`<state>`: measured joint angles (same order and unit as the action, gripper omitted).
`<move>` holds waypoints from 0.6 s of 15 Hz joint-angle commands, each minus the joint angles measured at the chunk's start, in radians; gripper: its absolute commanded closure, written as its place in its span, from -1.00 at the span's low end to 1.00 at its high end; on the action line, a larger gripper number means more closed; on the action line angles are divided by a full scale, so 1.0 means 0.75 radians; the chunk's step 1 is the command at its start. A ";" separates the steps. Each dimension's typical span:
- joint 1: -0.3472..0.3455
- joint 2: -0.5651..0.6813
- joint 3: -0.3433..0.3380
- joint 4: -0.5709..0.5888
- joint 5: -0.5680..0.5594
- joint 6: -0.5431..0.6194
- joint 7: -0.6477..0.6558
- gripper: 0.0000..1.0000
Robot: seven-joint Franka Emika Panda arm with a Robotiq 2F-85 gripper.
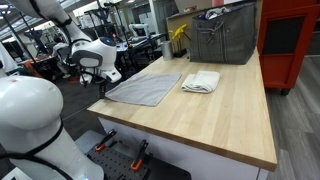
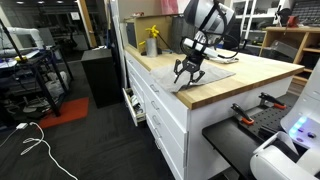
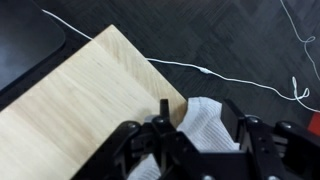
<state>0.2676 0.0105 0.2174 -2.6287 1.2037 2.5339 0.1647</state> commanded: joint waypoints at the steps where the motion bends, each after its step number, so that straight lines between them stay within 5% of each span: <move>1: -0.008 -0.079 0.015 -0.060 -0.145 0.078 0.142 -0.80; 3: -0.014 -0.100 0.009 -0.081 -0.215 0.153 0.242 -1.00; 8: -0.047 -0.176 0.007 -0.140 -0.472 0.275 0.536 -1.00; 9: -0.061 -0.186 0.003 -0.140 -0.506 0.281 0.572 -0.50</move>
<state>0.2488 -0.0576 0.2165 -2.6906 0.9052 2.7185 0.4879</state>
